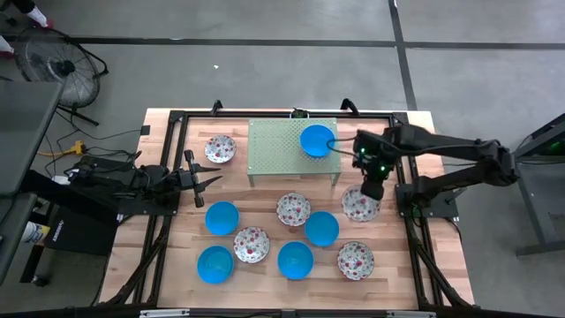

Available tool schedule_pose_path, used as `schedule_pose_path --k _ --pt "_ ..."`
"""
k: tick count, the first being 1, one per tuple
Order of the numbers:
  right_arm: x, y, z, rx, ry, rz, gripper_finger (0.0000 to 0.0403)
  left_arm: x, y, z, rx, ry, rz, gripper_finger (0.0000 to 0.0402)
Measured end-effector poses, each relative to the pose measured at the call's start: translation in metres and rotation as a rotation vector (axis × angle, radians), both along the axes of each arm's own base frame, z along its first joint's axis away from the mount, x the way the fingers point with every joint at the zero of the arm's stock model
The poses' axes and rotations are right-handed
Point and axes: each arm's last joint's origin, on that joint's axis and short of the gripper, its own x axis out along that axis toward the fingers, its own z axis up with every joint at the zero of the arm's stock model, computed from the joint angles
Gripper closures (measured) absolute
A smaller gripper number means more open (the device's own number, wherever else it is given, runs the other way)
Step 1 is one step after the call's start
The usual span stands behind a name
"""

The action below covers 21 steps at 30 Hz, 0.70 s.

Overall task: Pick & Place Mini bowls
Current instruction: Put the patterned red bowl on the shelf

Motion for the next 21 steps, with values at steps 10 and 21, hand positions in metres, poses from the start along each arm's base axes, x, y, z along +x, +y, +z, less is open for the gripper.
schedule_pose_path --k 10,21 --pt "0.019 -0.018 0.068 -0.003 -0.17 -0.048 0.0403 0.0 0.0 0.0 0.0 0.0 0.0 0.0305" --pt "0.05 -0.062 0.106 -0.035 -0.194 -0.096 0.0402 0.0 0.0 0.0 0.0 0.0 0.0 0.0305"
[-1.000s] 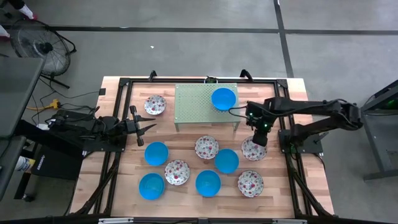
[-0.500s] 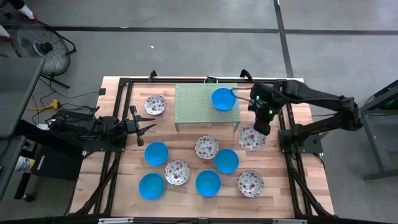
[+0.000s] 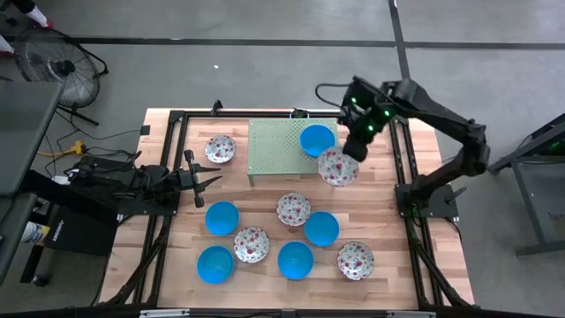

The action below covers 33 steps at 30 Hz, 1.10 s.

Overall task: Pick & Place Mini bowls
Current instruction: Put the patterned red bowl on the shelf

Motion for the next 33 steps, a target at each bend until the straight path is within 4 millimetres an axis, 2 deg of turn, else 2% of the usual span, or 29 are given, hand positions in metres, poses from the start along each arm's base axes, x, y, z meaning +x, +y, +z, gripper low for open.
schedule_pose_path --k 5,13,24,33 --pt "0.016 -0.021 0.009 -0.022 -0.021 -0.016 0.0402 0.0 0.0 0.0 0.0 0.0 0.0 0.0305" --pt "0.037 -0.049 0.01 -0.022 -0.045 -0.05 0.0402 0.0 0.0 0.0 0.0 0.0 0.0 0.0305" --pt "0.058 -0.073 0.004 0.018 -0.14 -0.091 0.0402 0.0 0.0 0.0 0.0 0.0 0.0 0.0305" --pt "0.069 -0.083 0.003 0.028 -0.23 -0.117 0.0402 0.0 0.0 0.0 0.0 0.0 0.0 0.0305"
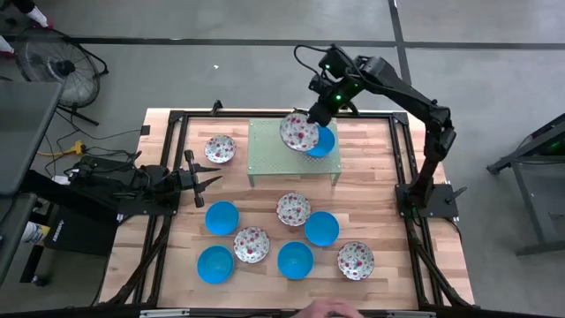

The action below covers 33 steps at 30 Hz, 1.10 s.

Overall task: Pick & Place Mini bowls
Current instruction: Put the patterned red bowl on the shelf

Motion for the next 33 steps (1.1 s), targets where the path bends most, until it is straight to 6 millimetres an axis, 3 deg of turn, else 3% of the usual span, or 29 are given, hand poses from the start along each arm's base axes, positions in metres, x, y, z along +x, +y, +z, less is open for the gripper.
schedule_pose_path --k 8,33 --pt "0.008 -0.005 -0.003 -0.017 -0.023 -0.017 0.0402 0.0 0.0 0.0 0.0 0.0 0.0 0.0305" --pt "0.016 0.016 -0.005 -0.144 -0.008 0.154 0.0403 0.0 0.0 0.0 0.0 0.0 0.0 0.0305"
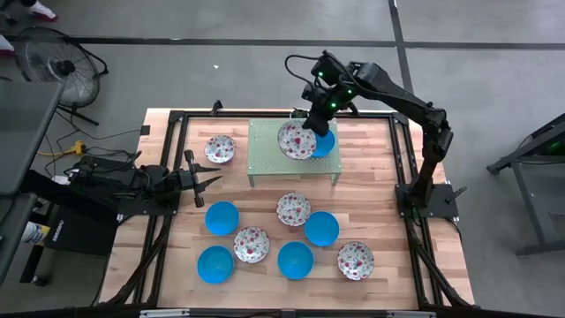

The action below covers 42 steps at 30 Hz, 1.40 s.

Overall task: Pick & Place Mini bowls
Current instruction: Put the patterned red bowl on the shelf

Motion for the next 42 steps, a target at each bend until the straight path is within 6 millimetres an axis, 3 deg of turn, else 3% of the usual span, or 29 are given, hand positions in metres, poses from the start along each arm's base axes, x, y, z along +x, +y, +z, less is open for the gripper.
schedule_pose_path --k 19,26,34,42 --pt "0.0006 0.0012 0.0 0.008 0.014 -0.034 0.0403 0.0001 0.0 0.0004 -0.002 -0.008 0.003 0.0305" --pt "0.0002 0.0002 -0.0003 0.012 0.038 -0.098 0.0403 -0.0006 0.0023 0.0042 -0.014 -0.055 0.086 0.0305" --pt "0.0009 0.0009 -0.0004 0.002 0.045 -0.112 0.0403 0.0 0.0005 0.0041 -0.11 -0.082 0.018 0.0305" --pt "0.0009 0.0009 -0.0004 -0.002 0.045 -0.11 0.0403 -0.0009 0.0024 0.0077 -0.202 -0.146 0.079 0.0305"
